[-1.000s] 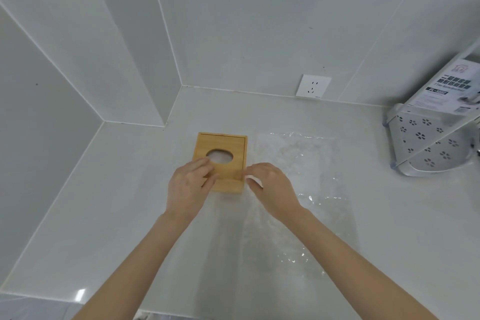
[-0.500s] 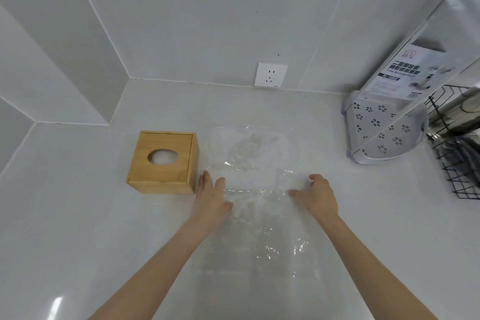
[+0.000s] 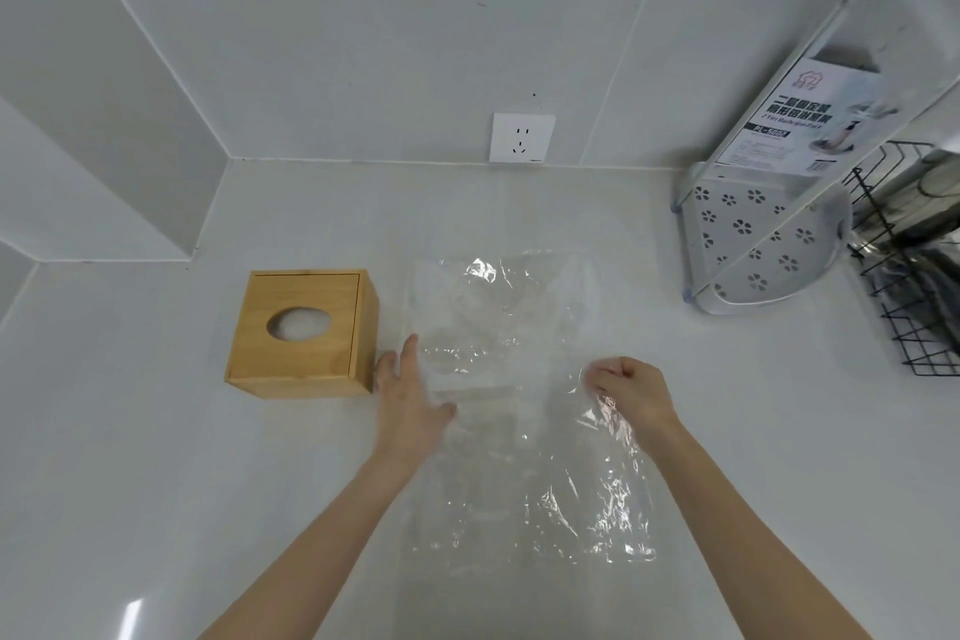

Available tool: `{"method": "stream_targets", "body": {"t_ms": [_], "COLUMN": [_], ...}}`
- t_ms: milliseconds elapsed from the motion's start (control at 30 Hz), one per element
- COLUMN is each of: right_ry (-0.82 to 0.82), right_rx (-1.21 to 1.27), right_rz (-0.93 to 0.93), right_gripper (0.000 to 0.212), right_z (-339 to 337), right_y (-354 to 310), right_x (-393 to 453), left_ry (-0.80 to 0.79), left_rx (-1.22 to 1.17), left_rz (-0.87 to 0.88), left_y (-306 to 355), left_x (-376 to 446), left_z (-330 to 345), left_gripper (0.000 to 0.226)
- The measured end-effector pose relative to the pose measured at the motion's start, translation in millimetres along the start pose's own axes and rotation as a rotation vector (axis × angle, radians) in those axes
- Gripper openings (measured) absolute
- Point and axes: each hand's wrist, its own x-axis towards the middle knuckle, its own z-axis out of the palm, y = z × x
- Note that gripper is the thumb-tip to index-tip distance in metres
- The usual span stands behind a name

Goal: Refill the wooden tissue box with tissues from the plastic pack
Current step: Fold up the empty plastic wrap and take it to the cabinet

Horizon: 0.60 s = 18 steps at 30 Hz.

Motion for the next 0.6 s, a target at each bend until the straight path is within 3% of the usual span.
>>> {"method": "stream_targets", "body": {"t_ms": [100, 233, 300, 367, 467, 533, 600], "right_ry": [-0.021, 0.011, 0.022, 0.026, 0.006, -0.031, -0.072], "right_rx": [0.089, 0.172, 0.198, 0.253, 0.226, 0.173, 0.141], "right_rz": [0.012, -0.017, -0.055, -0.124, -0.211, -0.238, -0.273], "right_gripper": [0.011, 0.036, 0.049, 0.051, 0.031, 0.027, 0.031], "right_z": [-8, -16, -21, -27, -37, -43, -48], "right_y": [-7, -18, -25, -31, -37, -39, -40], "right_x": [-7, -14, -18, -23, -34, -38, -47], "left_ry": [0.025, -0.034, -0.046, -0.077, -0.161, -0.201, -0.187], "left_rx": [-0.181, -0.333, -0.337, -0.419, -0.502, -0.431, -0.317], "left_rz": [-0.024, -0.04, -0.026, -0.032, 0.02, 0.057, 0.115], "left_y": [4, 6, 9, 18, 34, 41, 45], "left_x": [0, 6, 8, 6, 2, 3, 4], "left_z": [-8, -24, -34, -45, -63, -74, -86], "left_gripper": [0.074, 0.032, 0.021, 0.023, 0.039, 0.047, 0.041]}}
